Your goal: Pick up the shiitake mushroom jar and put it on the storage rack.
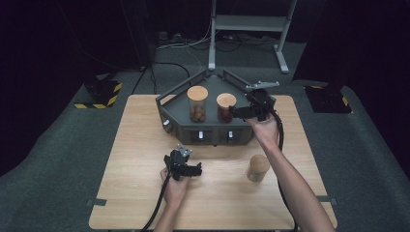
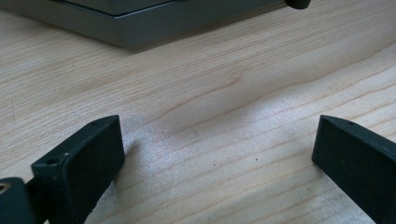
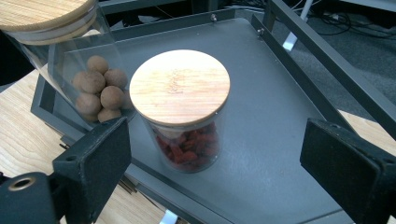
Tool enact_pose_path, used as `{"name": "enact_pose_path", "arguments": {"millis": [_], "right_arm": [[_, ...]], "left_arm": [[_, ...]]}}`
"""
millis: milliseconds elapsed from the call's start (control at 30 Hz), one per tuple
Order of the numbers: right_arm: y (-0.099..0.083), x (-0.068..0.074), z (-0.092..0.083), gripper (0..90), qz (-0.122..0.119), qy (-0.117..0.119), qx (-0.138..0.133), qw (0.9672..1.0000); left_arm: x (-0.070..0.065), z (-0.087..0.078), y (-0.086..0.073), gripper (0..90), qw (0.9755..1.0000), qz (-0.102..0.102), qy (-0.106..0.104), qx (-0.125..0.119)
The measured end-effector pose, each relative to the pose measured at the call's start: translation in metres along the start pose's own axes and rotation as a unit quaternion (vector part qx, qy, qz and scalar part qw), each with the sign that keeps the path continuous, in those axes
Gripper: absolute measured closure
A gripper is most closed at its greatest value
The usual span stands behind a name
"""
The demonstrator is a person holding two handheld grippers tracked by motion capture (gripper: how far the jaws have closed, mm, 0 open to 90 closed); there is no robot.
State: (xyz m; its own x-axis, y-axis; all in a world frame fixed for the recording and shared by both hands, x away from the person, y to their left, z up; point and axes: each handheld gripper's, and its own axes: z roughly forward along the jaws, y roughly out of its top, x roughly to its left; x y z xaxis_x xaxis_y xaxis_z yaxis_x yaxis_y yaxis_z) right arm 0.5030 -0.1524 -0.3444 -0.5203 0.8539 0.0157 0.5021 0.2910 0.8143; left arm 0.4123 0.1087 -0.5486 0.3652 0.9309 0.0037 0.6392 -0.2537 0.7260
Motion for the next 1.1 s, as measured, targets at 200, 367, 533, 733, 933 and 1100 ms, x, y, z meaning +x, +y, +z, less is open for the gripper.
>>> {"name": "enact_pose_path", "arguments": {"millis": [200,367,533,733,933,1100], "right_arm": [[-0.004,-0.003,-0.004,8.8,0.001,-0.001,-0.003,1.0],[-0.008,-0.004,-0.006,8.7,0.0,0.0,-0.008,1.0],[-0.011,-0.007,-0.009,8.6,0.003,0.0,-0.011,0.9999],[-0.016,-0.011,-0.014,8.4,0.005,0.0,-0.016,0.9999],[-0.02,-0.014,-0.021,8.5,0.007,-0.002,-0.024,0.9997],[-0.023,-0.016,-0.023,8.5,0.009,-0.002,-0.026,0.9996]], "left_arm": [[0.0,0.0,0.0,2.2,1.0,0.0,0.0,0.001],[0.0,0.0,0.0,2.2,1.0,0.001,0.0,0.001],[0.0,0.0,0.0,2.2,1.0,0.001,0.0,0.001],[0.0,0.0,0.0,2.2,1.0,0.001,0.0,0.002],[0.0,0.0,0.0,2.2,1.0,0.001,-0.001,0.001],[0.0,0.0,0.0,2.2,1.0,0.002,0.0,0.001]]}}
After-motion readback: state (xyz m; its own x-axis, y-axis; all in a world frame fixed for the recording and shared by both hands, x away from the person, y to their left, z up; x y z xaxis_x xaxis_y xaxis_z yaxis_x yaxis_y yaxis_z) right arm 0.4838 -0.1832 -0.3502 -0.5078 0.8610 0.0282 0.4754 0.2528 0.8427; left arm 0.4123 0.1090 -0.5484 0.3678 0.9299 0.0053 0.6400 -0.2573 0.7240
